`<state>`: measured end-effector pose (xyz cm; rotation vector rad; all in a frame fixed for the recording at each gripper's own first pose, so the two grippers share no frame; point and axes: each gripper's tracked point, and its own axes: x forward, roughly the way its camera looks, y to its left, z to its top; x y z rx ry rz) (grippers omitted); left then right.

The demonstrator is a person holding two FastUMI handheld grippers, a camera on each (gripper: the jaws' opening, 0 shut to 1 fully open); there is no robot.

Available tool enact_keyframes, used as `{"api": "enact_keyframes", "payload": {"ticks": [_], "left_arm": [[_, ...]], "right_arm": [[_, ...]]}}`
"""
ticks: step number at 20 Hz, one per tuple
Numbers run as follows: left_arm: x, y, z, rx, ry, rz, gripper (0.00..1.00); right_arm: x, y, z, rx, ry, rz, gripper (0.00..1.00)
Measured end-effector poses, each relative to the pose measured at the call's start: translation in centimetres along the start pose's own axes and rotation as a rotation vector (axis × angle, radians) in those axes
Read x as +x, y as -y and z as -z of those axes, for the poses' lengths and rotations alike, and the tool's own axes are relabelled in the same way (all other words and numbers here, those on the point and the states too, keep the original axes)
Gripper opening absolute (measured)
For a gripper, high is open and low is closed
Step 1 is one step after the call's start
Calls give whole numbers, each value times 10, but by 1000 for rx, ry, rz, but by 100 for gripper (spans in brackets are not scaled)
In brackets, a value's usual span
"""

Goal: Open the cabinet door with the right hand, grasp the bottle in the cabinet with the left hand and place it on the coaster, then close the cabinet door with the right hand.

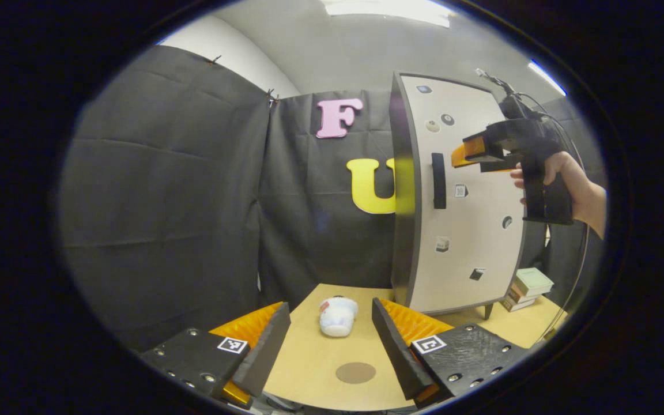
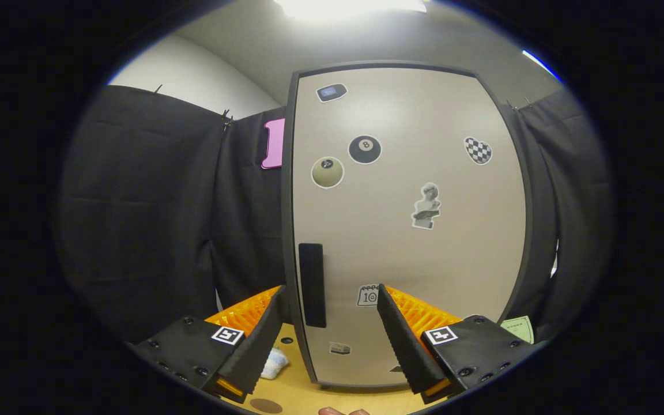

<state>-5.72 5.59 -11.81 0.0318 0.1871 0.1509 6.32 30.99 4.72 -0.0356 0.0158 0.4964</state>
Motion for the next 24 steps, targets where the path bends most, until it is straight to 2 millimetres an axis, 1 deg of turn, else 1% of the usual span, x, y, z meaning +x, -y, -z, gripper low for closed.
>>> {"api": "enact_keyframes", "payload": {"ticks": [2, 3, 5, 9, 10, 11, 17, 18, 19, 21, 22, 23, 24], "left_arm": [[2, -8, 10, -7, -24, -13, 87], [4, -11, 13, -14, -35, -18, 85], [8, -16, 20, -32, -53, -20, 88], [20, -28, 28, -28, -75, -24, 88], [23, -29, 29, -25, -78, -21, 86], [26, -31, 29, -24, -80, -17, 88], [37, -35, 30, -41, -82, 3, 86], [38, -35, 31, -43, -81, 7, 88], [38, -36, 30, -43, -80, 9, 87], [39, -40, 32, -41, -80, 8, 87], [40, -42, 34, -41, -82, 4, 85], [40, -45, 35, -43, -86, -2, 85], [39, -47, 36, -48, -89, -6, 87]], "right_arm": [[12, -6, 0, 8, 1, 10, 98], [20, -7, 1, 9, 1, 20, 98], [34, -11, 5, 4, -8, 37, 98], [60, -10, 13, -47, -18, 92, 98], [66, -11, 17, -52, -23, 103, 98], [70, -12, 19, -50, -30, 110, 98], [82, -17, 31, -42, -62, 141, 97], [82, -16, 31, -45, -63, 152, 92], [83, -16, 31, -44, -65, 151, 74], [83, -18, 32, -29, -80, 146, 64], [86, -13, 36, -23, -83, 165, 58], [85, -14, 34, -7, -87, 174, 38], [85, -12, 35, 7, -90, 172, 34]]}}
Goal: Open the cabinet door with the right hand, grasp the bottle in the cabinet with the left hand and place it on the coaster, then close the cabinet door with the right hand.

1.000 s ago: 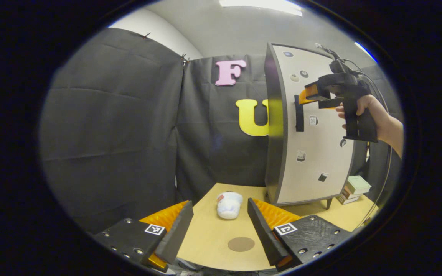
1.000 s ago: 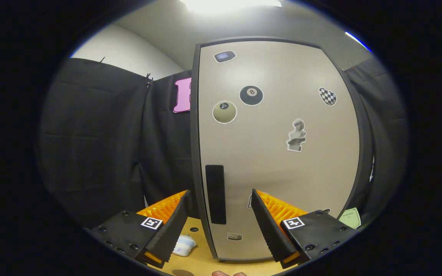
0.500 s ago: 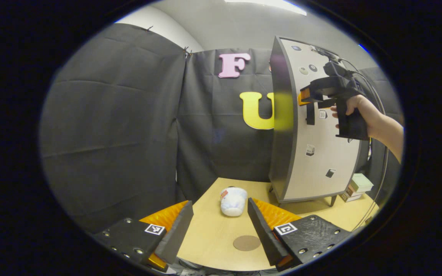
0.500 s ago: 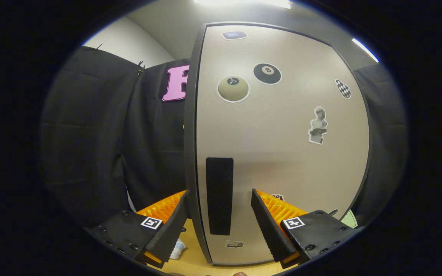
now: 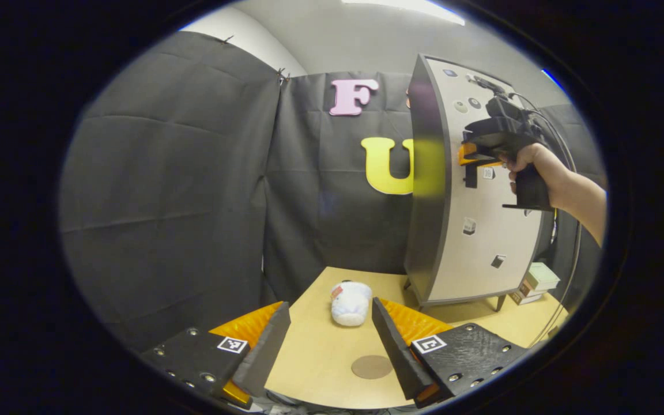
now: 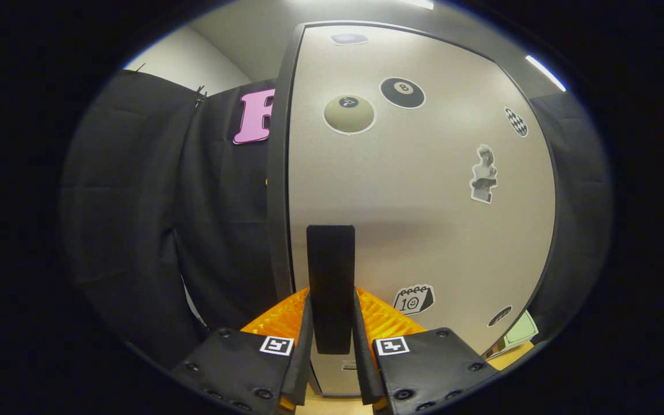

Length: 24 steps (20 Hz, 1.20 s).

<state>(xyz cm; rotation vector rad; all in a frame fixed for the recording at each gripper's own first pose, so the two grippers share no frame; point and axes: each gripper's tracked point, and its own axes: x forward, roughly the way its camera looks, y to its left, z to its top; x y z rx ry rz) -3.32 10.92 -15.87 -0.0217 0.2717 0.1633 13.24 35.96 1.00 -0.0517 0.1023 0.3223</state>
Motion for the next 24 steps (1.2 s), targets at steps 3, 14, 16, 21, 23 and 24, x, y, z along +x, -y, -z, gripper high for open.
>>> {"api": "enact_keyframes", "payload": {"ticks": [3, 14, 16, 21, 23, 24], "left_arm": [[-5, -3, 1, -11, -6, -11, 87], [-22, 14, -2, 10, -4, 2, 85], [-24, 19, -3, 13, -2, 6, 85], [-44, 36, 2, 28, -5, 14, 87], [-44, 37, 1, 32, -7, 17, 87], [-46, 38, 2, 32, -8, 19, 88]], "right_arm": [[1, -1, 0, -4, -7, -8, 31], [-22, -1, 4, -35, -36, -132, 11], [-28, 0, 4, -38, -23, -166, 8], [-51, 3, 4, -40, -27, -237, 11], [-49, 3, 4, -33, -31, -259, 11], [-50, 3, 5, -30, -33, -267, 11]]}}
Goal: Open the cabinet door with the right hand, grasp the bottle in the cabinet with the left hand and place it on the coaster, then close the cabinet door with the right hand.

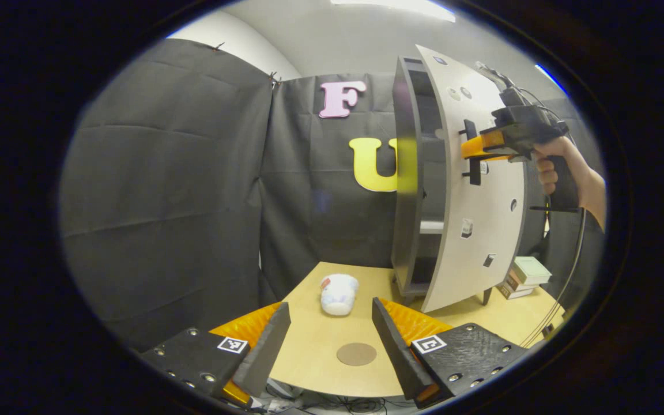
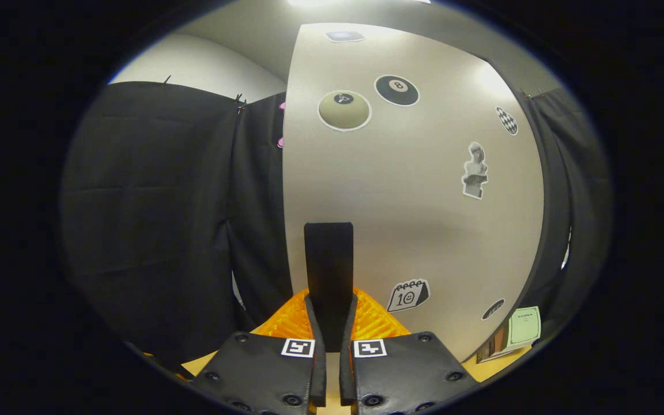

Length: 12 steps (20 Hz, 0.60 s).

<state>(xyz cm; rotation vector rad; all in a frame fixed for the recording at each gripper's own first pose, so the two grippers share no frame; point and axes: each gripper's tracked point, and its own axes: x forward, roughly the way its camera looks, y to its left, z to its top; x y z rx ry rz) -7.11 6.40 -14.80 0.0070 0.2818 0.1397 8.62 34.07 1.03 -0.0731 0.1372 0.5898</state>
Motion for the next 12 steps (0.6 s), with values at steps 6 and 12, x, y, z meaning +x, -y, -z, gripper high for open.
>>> {"api": "enact_keyframes", "payload": {"ticks": [6, 12], "left_arm": [[-13, 12, -12, 6, 9, 16, 87], [-8, 36, -20, 17, 12, 56, 87]], "right_arm": [[-5, 4, 0, 7, -5, -32, 13], [-10, 6, 1, 17, -17, -44, 11]]}}
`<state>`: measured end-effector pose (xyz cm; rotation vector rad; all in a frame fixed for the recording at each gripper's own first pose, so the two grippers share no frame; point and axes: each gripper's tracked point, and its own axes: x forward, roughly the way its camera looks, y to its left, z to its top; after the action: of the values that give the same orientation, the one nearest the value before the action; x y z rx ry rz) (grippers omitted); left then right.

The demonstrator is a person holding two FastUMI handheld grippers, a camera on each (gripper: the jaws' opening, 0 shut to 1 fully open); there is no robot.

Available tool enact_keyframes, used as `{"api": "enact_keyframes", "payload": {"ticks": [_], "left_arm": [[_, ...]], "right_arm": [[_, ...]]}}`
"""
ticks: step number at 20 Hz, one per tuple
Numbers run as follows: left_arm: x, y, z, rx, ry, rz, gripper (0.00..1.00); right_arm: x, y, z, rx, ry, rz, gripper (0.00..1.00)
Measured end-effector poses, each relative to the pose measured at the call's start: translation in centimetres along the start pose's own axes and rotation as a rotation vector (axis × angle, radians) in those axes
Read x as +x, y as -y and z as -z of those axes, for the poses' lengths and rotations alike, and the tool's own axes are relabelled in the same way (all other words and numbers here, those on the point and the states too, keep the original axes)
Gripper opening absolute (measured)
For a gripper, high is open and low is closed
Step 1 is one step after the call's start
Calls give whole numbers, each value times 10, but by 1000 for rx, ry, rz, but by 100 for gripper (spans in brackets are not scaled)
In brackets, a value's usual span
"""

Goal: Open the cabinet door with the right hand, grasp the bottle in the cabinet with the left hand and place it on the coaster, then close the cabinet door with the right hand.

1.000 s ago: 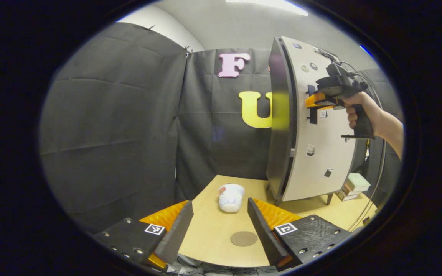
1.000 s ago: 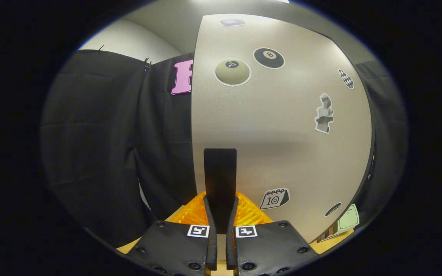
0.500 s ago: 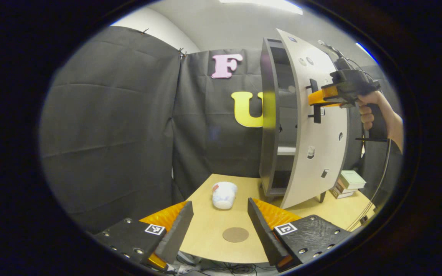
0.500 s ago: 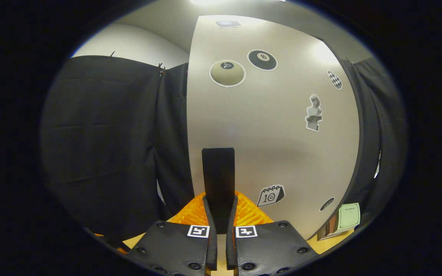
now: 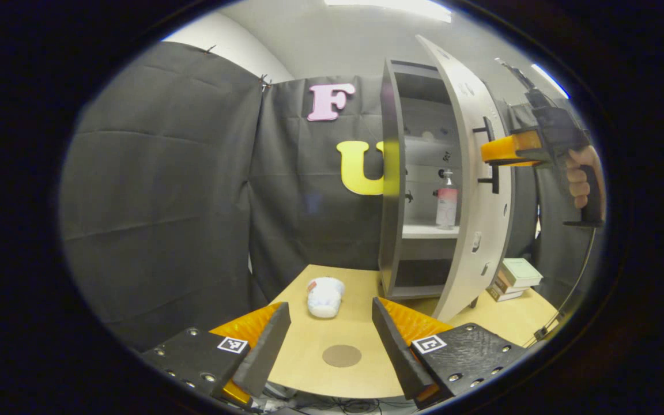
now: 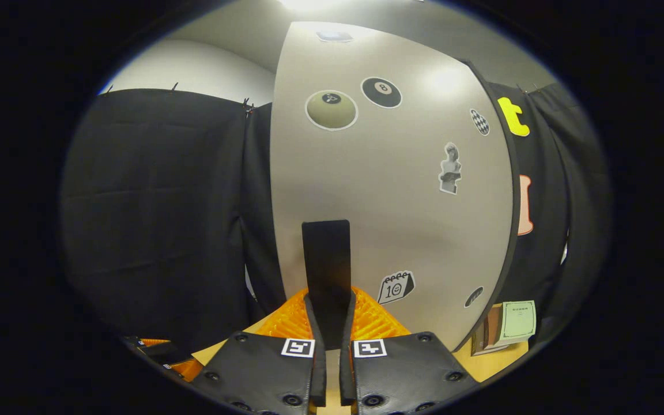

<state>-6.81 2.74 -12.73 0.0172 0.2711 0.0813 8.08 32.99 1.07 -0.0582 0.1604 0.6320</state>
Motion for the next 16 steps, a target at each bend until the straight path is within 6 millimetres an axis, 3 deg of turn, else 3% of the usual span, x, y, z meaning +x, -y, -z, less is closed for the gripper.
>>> {"api": "enact_keyframes", "payload": {"ticks": [6, 13, 16], "left_arm": [[7, 33, 2, 19, 4, 75, 88], [11, 56, 0, 21, 8, 149, 88], [22, 81, 0, 9, 5, 204, 88]], "right_arm": [[-8, 5, 1, 19, 9, 27, 13], [-16, 13, 1, 44, 17, 81, 10], [-19, 18, 1, 41, 18, 107, 10]]}}
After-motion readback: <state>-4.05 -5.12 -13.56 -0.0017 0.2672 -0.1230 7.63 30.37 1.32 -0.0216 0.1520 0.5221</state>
